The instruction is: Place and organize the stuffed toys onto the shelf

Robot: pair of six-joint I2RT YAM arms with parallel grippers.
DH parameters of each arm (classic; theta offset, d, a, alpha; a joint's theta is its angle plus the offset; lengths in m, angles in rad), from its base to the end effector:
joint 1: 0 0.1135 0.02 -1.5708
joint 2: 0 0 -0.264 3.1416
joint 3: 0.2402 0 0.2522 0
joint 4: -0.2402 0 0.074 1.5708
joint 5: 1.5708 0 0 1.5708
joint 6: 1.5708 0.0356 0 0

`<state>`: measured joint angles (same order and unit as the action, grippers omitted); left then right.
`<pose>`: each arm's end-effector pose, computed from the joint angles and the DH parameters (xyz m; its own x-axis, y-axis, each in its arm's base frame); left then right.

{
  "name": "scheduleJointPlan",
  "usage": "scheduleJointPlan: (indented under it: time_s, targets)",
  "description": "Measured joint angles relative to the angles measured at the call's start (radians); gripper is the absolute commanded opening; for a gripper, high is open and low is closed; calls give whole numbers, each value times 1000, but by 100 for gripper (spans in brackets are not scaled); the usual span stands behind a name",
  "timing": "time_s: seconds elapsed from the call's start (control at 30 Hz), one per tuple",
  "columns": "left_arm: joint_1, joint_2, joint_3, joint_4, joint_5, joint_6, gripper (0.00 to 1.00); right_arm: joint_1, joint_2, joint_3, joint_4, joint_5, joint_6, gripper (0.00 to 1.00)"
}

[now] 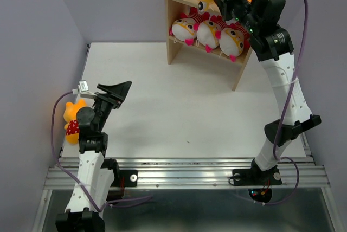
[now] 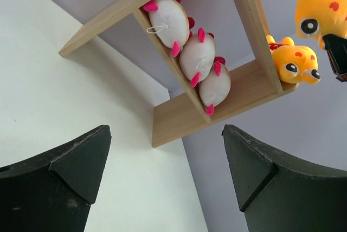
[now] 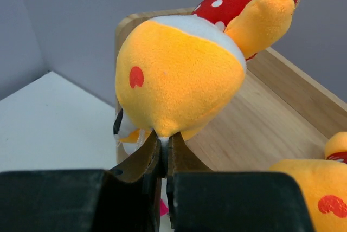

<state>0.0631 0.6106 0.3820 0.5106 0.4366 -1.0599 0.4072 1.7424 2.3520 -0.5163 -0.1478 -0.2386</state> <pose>0.1586 -0.0051 0.2974 -0.1680 -0.8027 -0.5723 0.4125 0.4700 -0.7803 0.3104 0.1396 0.5732 0.2075 -0.1651 -0.9642 -0.4912 0.8348 -0.2486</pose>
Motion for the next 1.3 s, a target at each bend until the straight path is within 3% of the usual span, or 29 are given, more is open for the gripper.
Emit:
scheduleJointPlan:
  time_s: [0.47,0.7,0.9,0.97,1.1,1.3]
  targets:
    - [0,-49,-50,-51,-4,43,96,0,34,0,77,280,118,1]
    - [0,-61,-81,-45,-5,42,96,0,34,-12,85,338,140,14]
    - [0,-62,-81,-39,-5,42,95,-1,34,-25,97,367,152,16]
    - [0,-62,-81,-37,-5,42,95,-5,37,-26,100,377,155,23]
    - [0,-63,-84,-34,-5,42,96,-16,44,-27,107,388,161,25]
    - [0,-72,-106,-29,-5,41,96,-27,50,-37,109,395,165,37]
